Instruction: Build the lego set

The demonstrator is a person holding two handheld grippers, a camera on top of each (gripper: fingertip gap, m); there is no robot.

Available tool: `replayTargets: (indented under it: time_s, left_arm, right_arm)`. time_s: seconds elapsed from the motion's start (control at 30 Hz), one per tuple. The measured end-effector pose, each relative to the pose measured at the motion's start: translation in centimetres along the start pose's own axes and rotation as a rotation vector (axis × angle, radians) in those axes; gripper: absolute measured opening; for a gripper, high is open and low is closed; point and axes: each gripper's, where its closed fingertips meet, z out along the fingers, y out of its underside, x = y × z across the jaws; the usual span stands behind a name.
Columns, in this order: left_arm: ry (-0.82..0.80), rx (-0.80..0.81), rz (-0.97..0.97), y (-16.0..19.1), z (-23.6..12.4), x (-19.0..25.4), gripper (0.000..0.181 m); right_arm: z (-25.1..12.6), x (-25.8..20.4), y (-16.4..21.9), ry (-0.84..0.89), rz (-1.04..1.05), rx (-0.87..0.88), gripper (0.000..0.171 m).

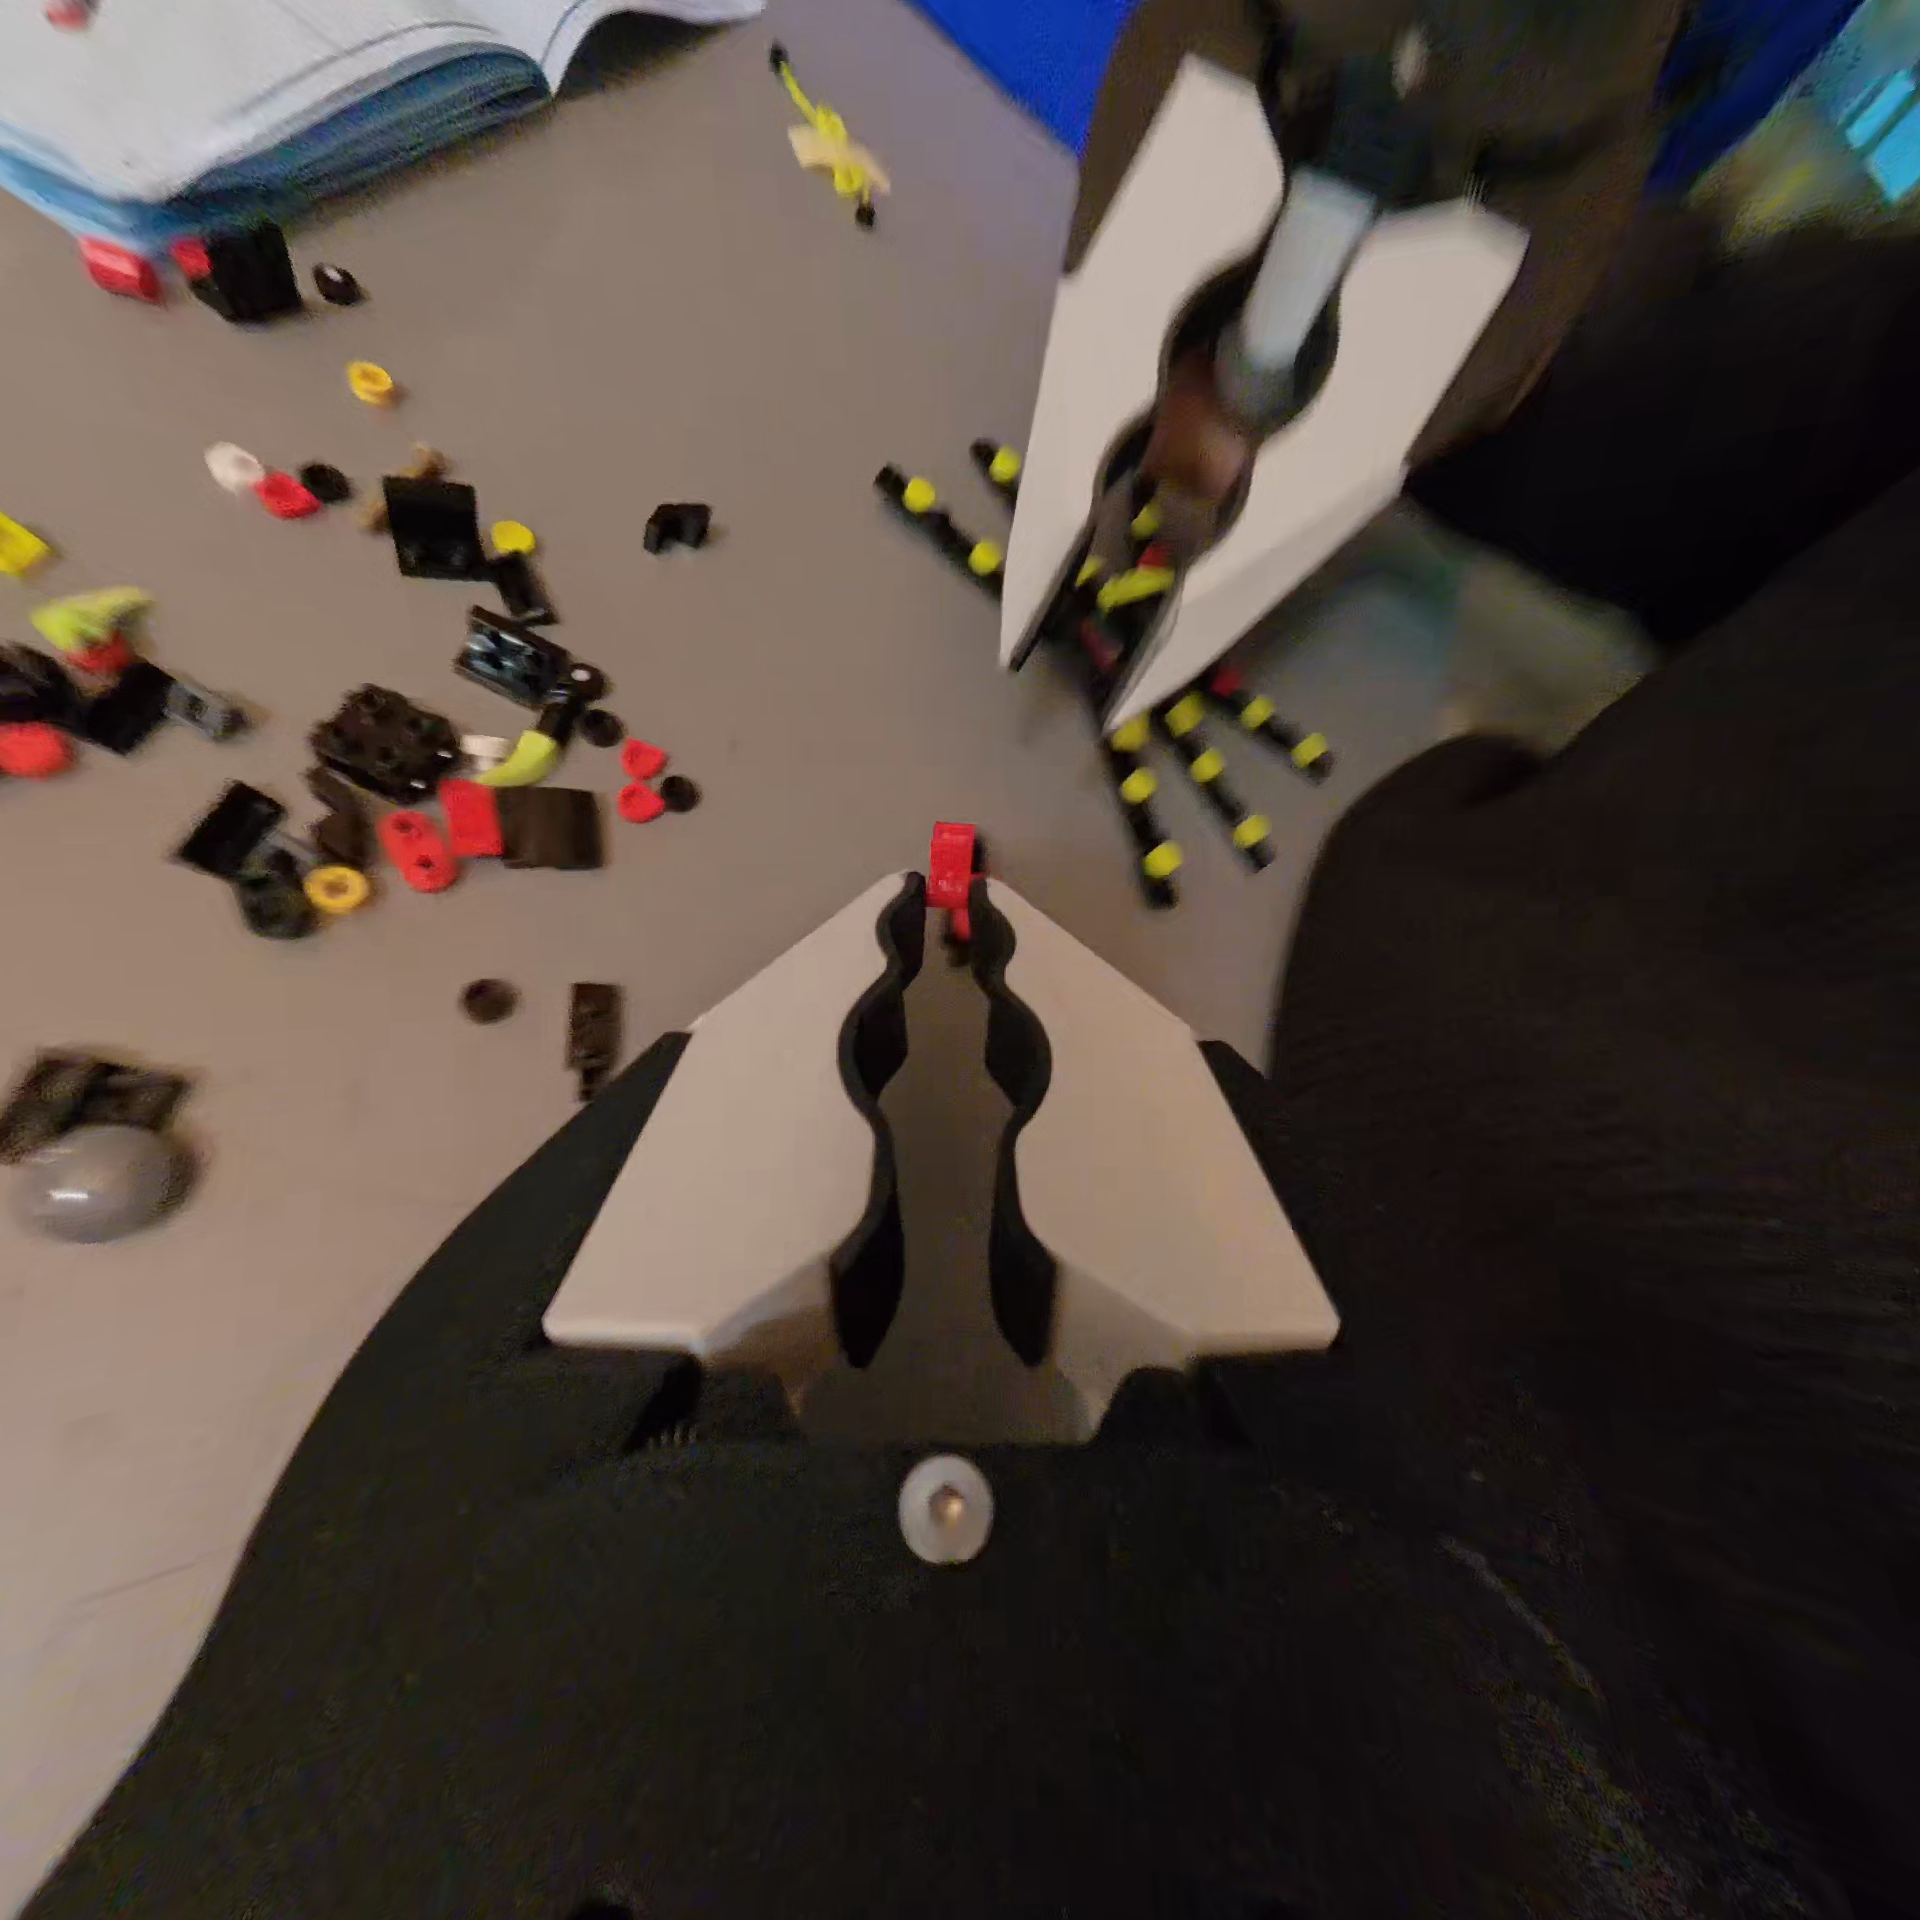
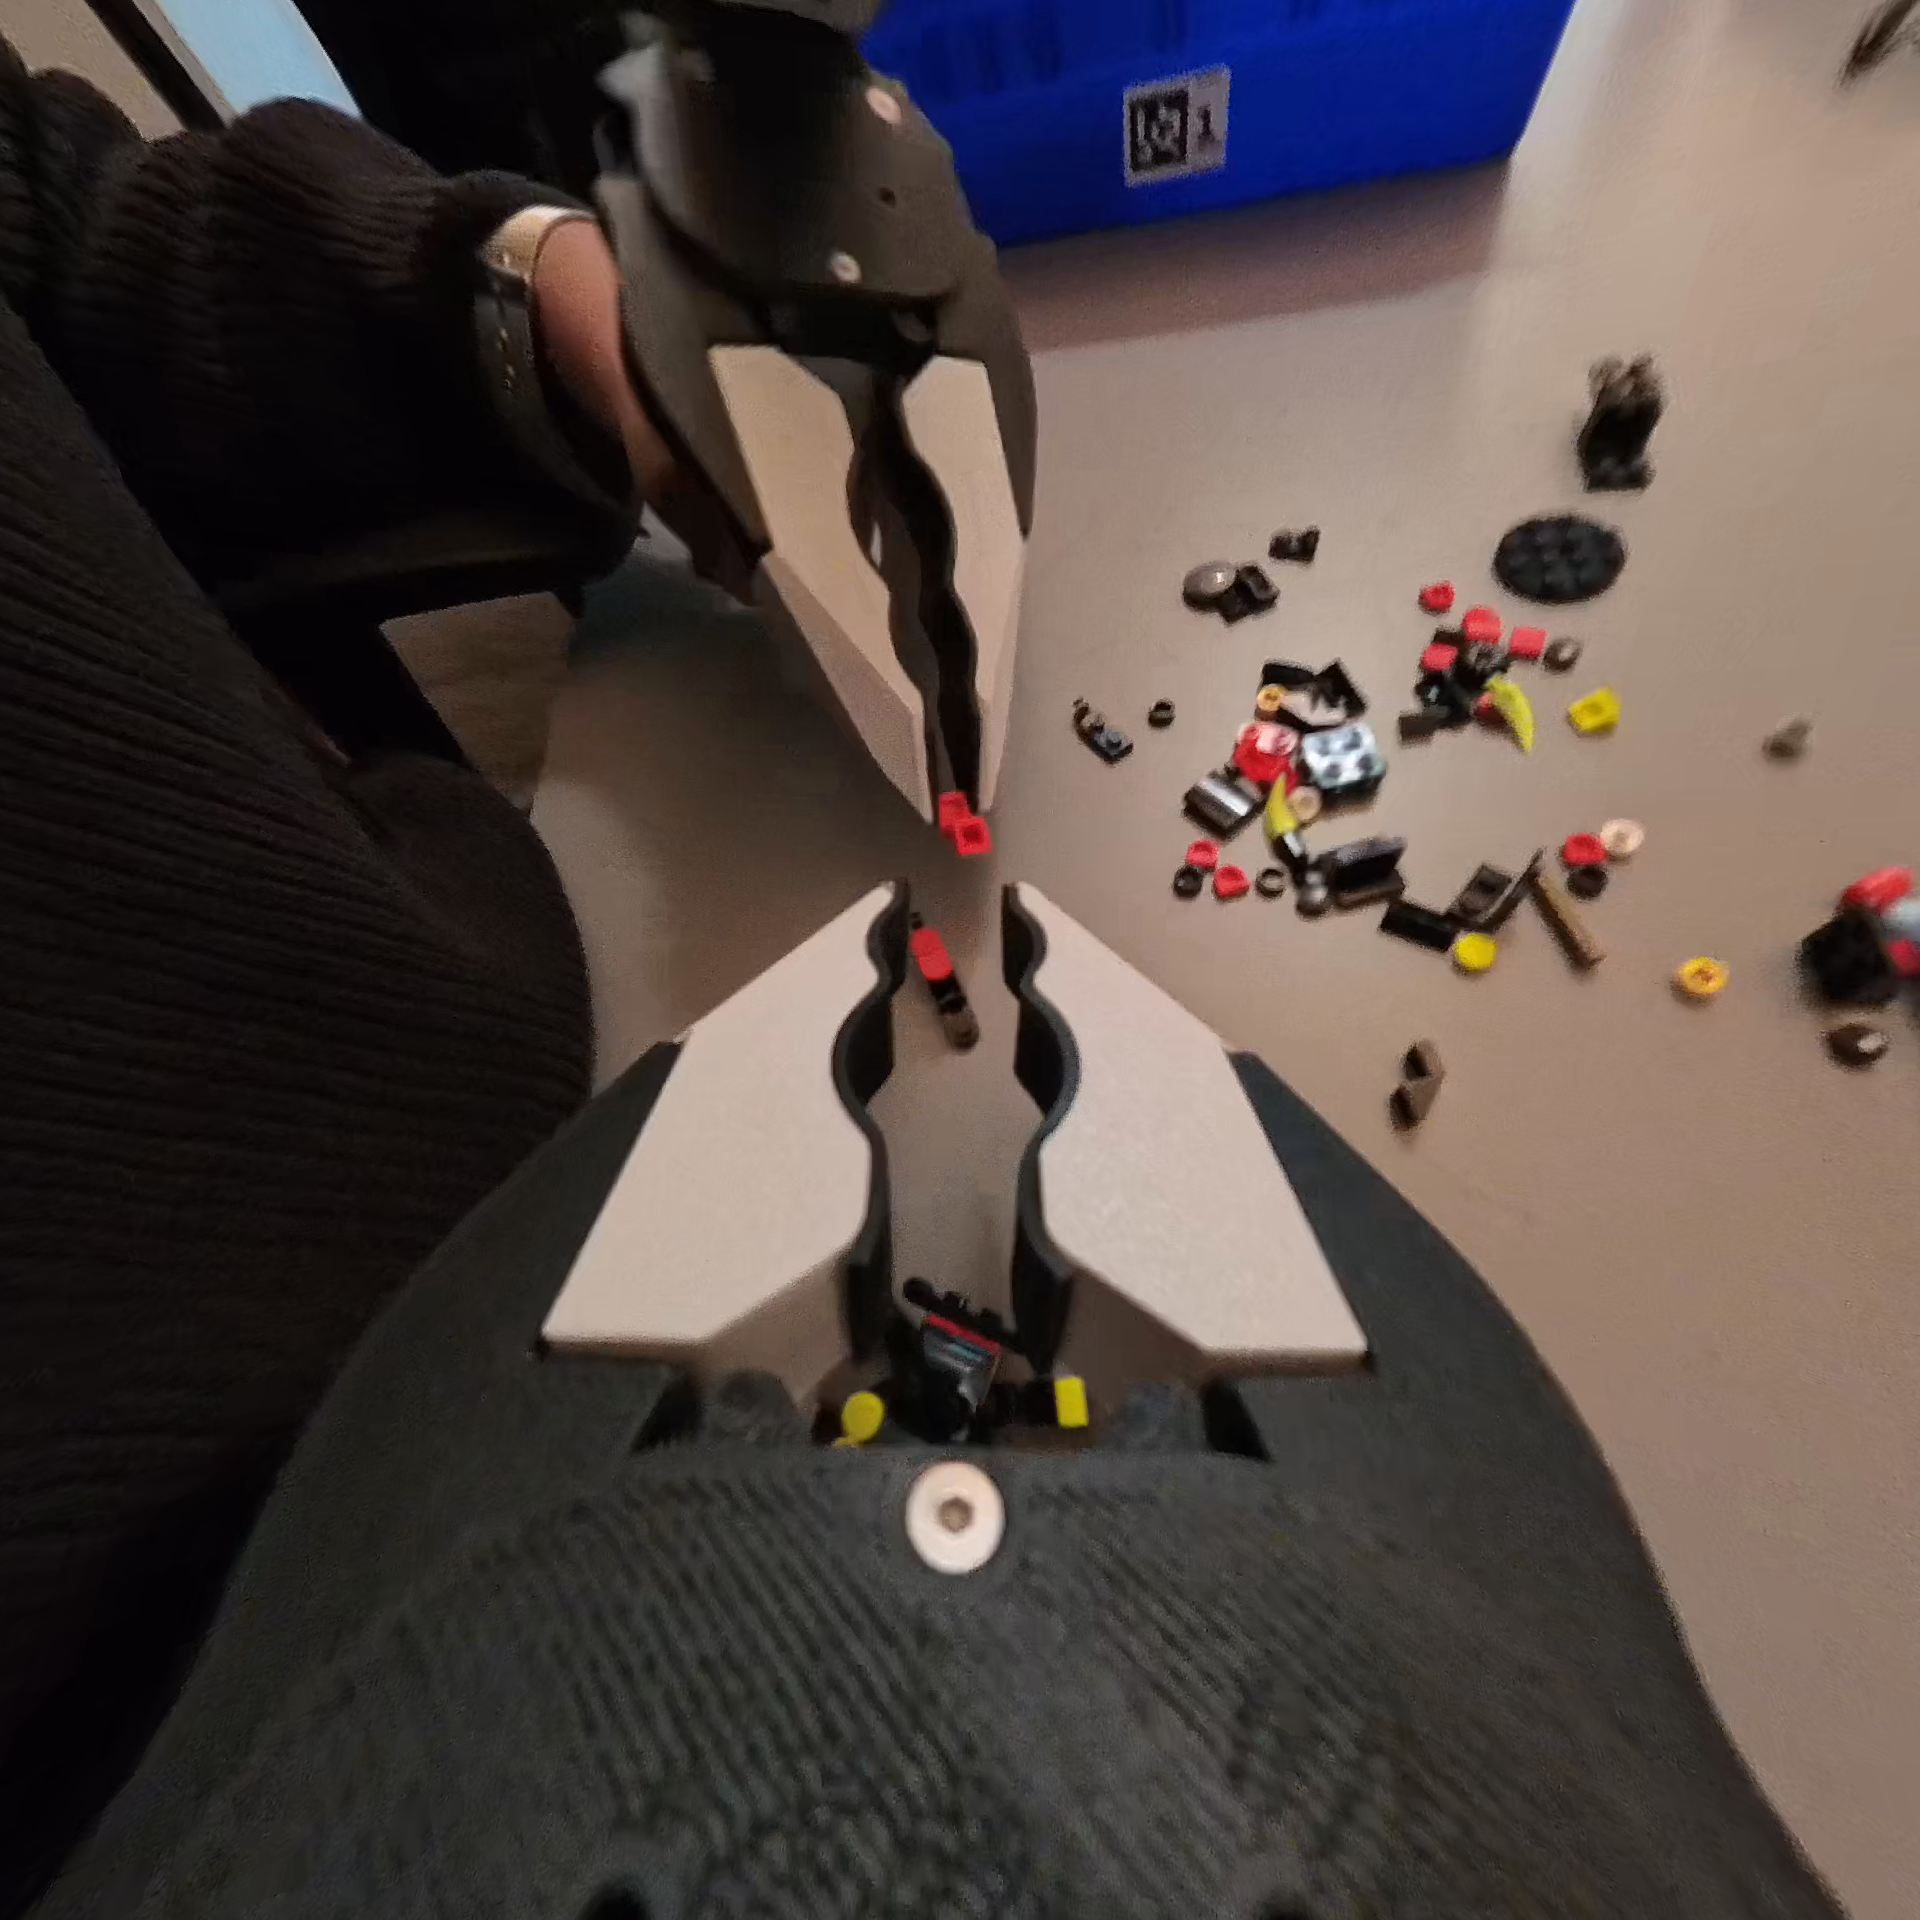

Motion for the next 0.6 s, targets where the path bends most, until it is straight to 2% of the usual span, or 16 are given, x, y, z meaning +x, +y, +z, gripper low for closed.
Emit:
replayTargets:
  time_s: [0.03, 0.17, 0.3, 0.5, 0.6]
  left_arm:
    - [0.063, 0.031, -0.107, -0.6, -0.1, 0.5, 0.006]
    - [0.218, 0.110, -0.416, -2.0, -0.4, 0.9, 0.005]
    - [0.291, 0.143, -0.528, -2.5, -0.1, 1.4, 0.005]
    - [0.352, 0.117, -0.589, -2.2, 0.8, 2.3, 0.005]
    - [0.369, 0.117, -0.605, -2.3, 1.0, 2.5, 0.005]
  right_arm:
    - [0.0, 0.0, -0.2, 0.024, -0.058, 0.008, 0.016]
    - [0.1, 0.0, 0.0, 0.137, -0.331, -0.036, 0.019]
    - [0.4, 0.2, 0.3, 0.268, -0.605, -0.103, 0.020]
    - [0.7, -0.1, 0.2, 0.307, -0.705, -0.126, 0.019]
    - [0.6, -0.6, 0.1, 0.285, -0.723, -0.116, 0.008]
